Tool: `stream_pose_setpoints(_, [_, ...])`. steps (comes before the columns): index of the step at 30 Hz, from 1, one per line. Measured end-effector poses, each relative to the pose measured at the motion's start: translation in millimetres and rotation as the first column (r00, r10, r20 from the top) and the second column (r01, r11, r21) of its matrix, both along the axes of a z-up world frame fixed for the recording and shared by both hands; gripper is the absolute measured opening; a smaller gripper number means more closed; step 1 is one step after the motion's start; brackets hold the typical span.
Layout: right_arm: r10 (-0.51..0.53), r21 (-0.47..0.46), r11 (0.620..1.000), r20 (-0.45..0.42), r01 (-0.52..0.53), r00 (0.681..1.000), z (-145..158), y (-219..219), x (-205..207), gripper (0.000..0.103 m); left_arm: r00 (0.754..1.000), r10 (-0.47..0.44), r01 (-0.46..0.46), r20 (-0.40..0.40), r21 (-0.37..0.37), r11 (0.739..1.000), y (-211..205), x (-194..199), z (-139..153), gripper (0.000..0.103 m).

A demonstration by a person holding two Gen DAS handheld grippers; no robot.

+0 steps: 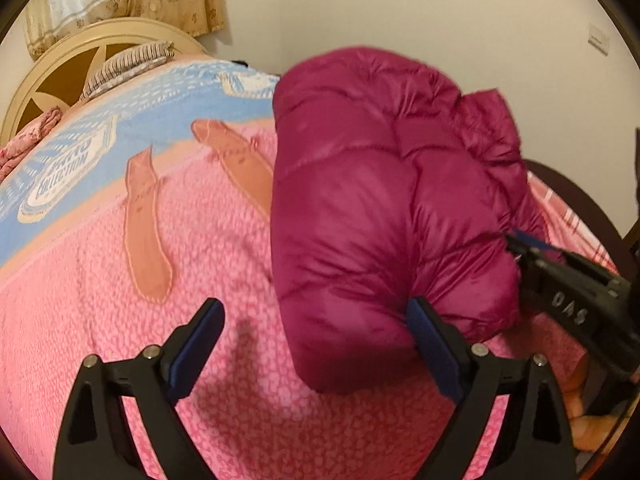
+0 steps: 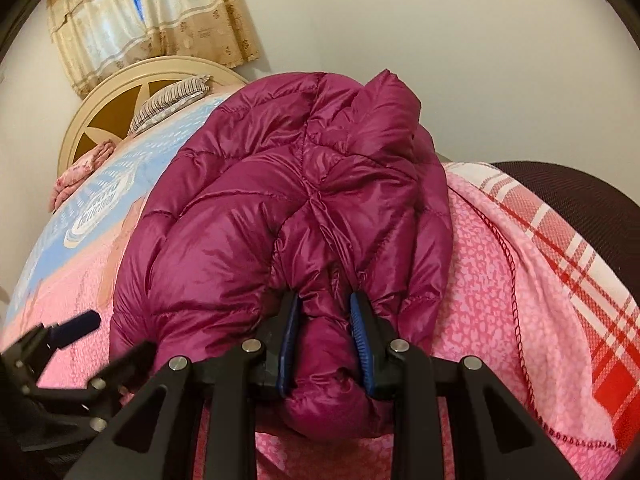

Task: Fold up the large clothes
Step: 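Press the coat bundle down on the bed and open both grippers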

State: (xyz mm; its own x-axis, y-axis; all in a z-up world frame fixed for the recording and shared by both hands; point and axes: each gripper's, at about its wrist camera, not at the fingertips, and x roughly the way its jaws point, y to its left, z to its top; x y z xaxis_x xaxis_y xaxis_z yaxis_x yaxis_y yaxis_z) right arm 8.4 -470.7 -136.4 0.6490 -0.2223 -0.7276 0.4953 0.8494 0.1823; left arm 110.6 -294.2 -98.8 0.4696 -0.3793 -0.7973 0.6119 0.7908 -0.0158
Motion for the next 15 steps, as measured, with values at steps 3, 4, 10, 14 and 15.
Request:
stream_pose_setpoints(3, [-0.024,0.011,1.000,-0.009,0.024,1.000,0,2,-2,0.028,1.000,0.011,-0.011,-0.003,0.021,1.000,0,2,-4,0.096])
stream_pose_setpoints(4, [-0.028,0.000,1.000,-0.013,0.028,1.000,-1,5,-2,0.028,1.000,0.009,-0.009,0.011,0.035,0.999,-2,2,-5,0.097])
stream_pose_setpoints(10, [-0.044,-0.014,0.999,-0.020,0.043,0.999,-2,7,1,0.028,0.999,0.035,-0.035,-0.018,0.033,0.999,-5,13,-12,0.102])
stream_pose_setpoints(14, [-0.038,-0.022,0.999,-0.019,0.038,0.999,1,7,2,0.029,0.995,0.041,-0.040,-0.096,0.012,0.999,0,24,-14,0.103])
stream_pose_setpoints(15, [-0.040,-0.027,0.999,-0.016,0.040,0.999,2,10,0,0.029,0.992,0.048,-0.047,-0.117,0.007,0.999,2,25,-14,0.103])
